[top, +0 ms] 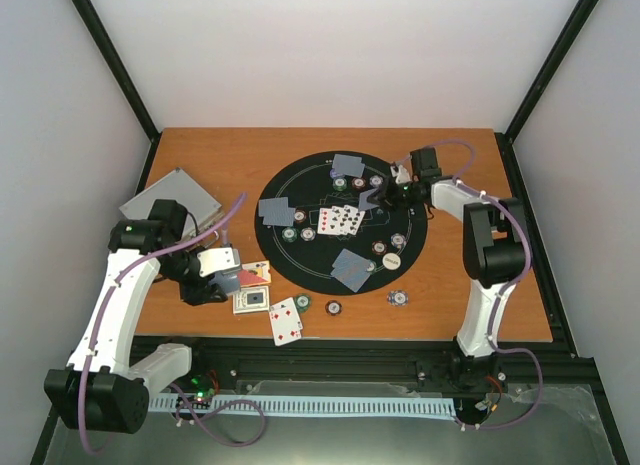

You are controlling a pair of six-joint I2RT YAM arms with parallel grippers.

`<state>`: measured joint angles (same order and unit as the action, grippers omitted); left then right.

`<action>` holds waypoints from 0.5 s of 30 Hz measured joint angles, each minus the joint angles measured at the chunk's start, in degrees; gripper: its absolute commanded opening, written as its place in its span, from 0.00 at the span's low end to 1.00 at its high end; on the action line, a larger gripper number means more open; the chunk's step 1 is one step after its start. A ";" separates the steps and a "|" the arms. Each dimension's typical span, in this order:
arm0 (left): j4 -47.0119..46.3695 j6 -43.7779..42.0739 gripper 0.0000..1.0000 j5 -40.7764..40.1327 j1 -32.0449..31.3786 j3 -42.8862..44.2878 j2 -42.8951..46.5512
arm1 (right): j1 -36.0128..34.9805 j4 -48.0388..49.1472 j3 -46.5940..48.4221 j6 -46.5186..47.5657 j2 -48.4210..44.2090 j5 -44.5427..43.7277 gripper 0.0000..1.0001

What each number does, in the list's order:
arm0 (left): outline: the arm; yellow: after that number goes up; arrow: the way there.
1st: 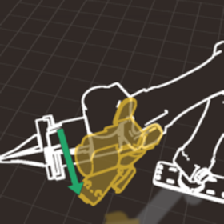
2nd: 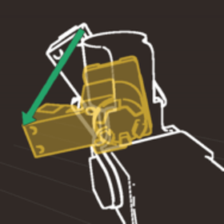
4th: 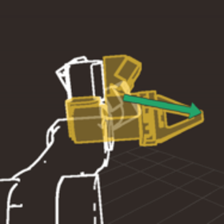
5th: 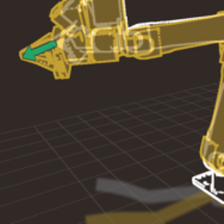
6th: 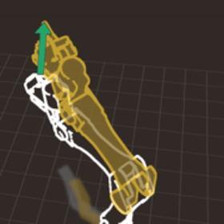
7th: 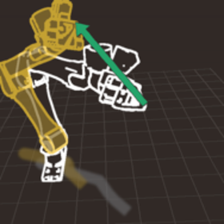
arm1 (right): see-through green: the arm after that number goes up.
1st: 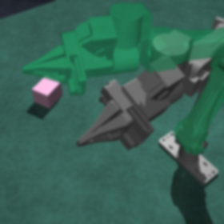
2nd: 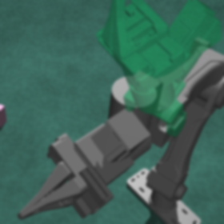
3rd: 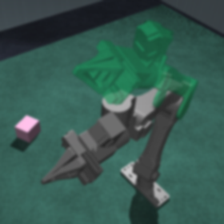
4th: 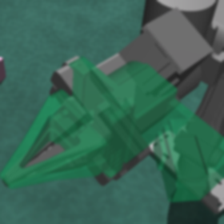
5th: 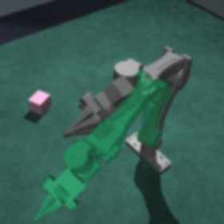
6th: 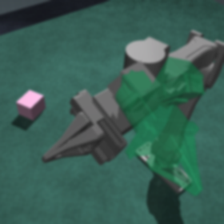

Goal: Distribute texas hold em gaming equipment

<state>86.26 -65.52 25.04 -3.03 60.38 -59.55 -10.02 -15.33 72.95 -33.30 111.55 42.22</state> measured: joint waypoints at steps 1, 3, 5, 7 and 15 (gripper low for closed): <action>-0.04 0.00 0.01 0.00 0.00 -0.09 -0.02 | -0.02 -0.98 1.51 0.83 1.36 -0.52 0.04; -0.07 0.11 0.01 0.00 0.00 -0.24 -0.22 | -0.04 -2.73 3.78 2.08 3.45 -1.60 0.05; -0.13 0.22 0.01 0.00 0.02 -0.28 -0.52 | -0.09 -3.93 5.31 2.97 5.16 -2.54 0.05; -0.17 0.28 0.01 0.00 0.00 -0.28 -0.72 | -0.09 -5.38 6.56 3.87 6.71 -3.50 0.09; -0.31 0.35 0.01 -0.02 0.00 -0.76 -0.70 | 0.00 -10.16 8.90 6.32 9.33 -7.98 0.46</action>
<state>85.95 -65.17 25.02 -3.03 59.61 -60.25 -10.02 -25.50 81.84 -26.98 120.88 34.24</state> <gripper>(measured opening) 0.567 0.360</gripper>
